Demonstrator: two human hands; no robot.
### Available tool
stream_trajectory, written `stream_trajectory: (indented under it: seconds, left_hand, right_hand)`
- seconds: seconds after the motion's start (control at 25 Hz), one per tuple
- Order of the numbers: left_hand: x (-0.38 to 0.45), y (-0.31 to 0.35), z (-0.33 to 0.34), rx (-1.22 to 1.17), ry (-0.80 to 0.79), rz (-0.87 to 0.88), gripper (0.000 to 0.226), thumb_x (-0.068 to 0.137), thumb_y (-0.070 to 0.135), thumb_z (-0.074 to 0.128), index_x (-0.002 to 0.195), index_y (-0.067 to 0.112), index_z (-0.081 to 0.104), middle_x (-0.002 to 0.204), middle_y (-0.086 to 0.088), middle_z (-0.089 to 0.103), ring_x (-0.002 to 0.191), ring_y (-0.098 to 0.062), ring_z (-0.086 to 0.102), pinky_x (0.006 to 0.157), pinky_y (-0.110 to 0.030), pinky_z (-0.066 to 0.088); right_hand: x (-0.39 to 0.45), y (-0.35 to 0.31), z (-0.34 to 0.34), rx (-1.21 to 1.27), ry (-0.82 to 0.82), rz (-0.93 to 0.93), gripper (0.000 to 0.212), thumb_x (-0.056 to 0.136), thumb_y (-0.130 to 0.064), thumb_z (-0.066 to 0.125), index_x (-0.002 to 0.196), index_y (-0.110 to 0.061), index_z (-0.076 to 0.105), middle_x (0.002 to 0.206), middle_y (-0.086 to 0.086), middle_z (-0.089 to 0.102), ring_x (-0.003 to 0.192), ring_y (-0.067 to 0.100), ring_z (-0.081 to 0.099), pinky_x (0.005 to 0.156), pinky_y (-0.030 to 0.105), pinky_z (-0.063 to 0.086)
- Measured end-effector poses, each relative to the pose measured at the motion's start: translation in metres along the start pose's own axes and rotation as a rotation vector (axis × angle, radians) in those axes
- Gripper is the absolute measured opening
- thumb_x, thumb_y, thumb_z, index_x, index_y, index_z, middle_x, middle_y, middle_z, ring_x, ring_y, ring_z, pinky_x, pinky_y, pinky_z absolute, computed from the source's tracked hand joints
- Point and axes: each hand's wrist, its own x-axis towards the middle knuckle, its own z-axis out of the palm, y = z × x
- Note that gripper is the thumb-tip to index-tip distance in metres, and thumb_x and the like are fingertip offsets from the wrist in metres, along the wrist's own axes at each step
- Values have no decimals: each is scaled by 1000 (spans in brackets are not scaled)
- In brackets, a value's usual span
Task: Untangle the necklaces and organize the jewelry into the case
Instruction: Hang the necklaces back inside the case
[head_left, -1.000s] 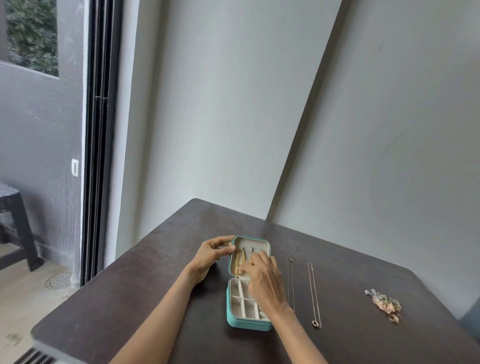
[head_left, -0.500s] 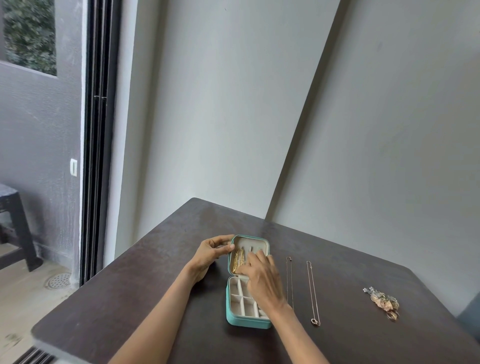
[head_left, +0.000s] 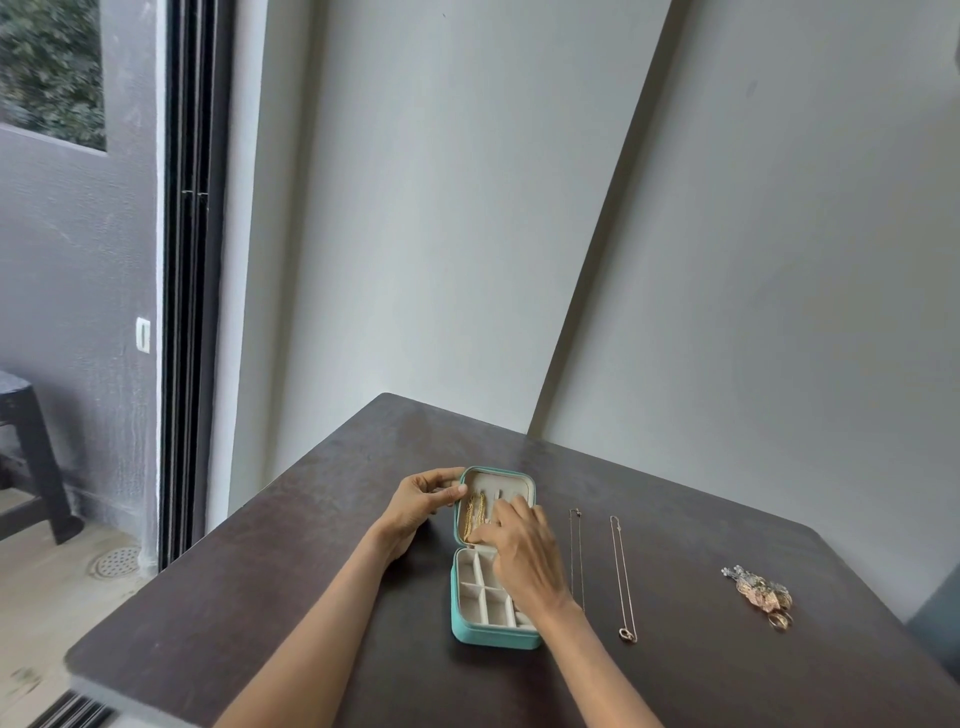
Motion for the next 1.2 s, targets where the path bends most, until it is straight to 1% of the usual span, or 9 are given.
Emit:
stream_trajectory:
  seconds: [0.24, 0.4, 0.52, 0.64, 0.72, 1.0, 1.12, 1.16, 1.2]
  left_hand:
    - [1, -2, -1, -6, -9, 8, 22, 84, 5, 65, 105, 12, 68, 76, 11, 72, 65, 4, 59, 57, -4, 40]
    - [3, -7, -3, 47, 31, -26, 14, 90, 18, 62, 100, 21, 71, 88, 2, 70, 70, -7, 53, 62, -19, 37]
    - [6, -9, -2, -2, 77, -100, 26, 98, 29, 47, 104, 16, 68, 101, -6, 67, 71, -11, 55, 62, -21, 39]
    - [4, 0, 1, -113, 91, -216, 45, 102, 39, 29, 118, 7, 56, 99, -8, 64, 74, -17, 56, 63, -25, 42]
    - [0, 7, 1, -157, 79, -280, 47, 102, 42, 22, 122, 8, 48, 99, -11, 63, 77, -20, 57, 65, -28, 43]
    - [-3, 28, 6, 97, 113, -285, 46, 101, 45, 22, 123, 11, 46, 104, -15, 61, 79, -21, 57, 69, -31, 43]
    - [8, 42, 24, 198, 132, -161, 35, 102, 34, 32, 112, 8, 52, 94, -12, 63, 69, -17, 55, 63, -27, 39]
    - [13, 46, 34, 219, 95, -145, 29, 101, 30, 36, 108, 8, 53, 89, -10, 63, 67, -16, 54, 61, -26, 39]
    - [18, 50, 45, 248, 48, -142, 24, 100, 26, 40, 105, 8, 55, 87, -8, 63, 66, -15, 55, 61, -24, 39]
  right_hand:
    - [-1, 4, 4, -5, 52, 58, 41, 58, 6, 68, 78, -29, 72, 76, -9, 55, 76, 15, 51, 60, 26, 45]
    - [-5, 11, 2, 340, 155, 621, 40, 71, 13, 52, 100, -11, 65, 96, 6, 59, 93, 27, 57, 77, 33, 47]
    - [-7, 18, 4, 633, -11, 939, 33, 86, 1, 44, 113, -10, 61, 113, 7, 55, 103, 24, 56, 84, 32, 44]
    - [-4, 19, 4, 743, -176, 978, 22, 82, 0, 39, 75, -15, 54, 77, 10, 51, 69, 19, 45, 60, 29, 29]
    - [-3, 18, 3, 712, -224, 982, 20, 79, -1, 38, 66, -15, 44, 67, 9, 42, 63, 18, 36, 56, 31, 20]
    - [-4, 23, -2, 748, -192, 1015, 24, 80, 0, 38, 62, -12, 48, 64, 11, 46, 67, 23, 45, 59, 32, 29]
    - [-3, 40, -12, 707, -105, 1026, 29, 88, -2, 44, 97, -5, 71, 102, 15, 69, 99, 32, 60, 82, 34, 45]
    - [-4, 49, -15, 682, -75, 1026, 30, 87, -3, 46, 99, -9, 73, 103, 17, 69, 98, 33, 61, 82, 33, 46]
    - [-6, 58, -19, 648, -59, 1017, 18, 85, -3, 48, 90, 7, 63, 93, 22, 68, 89, 35, 61, 77, 34, 46]
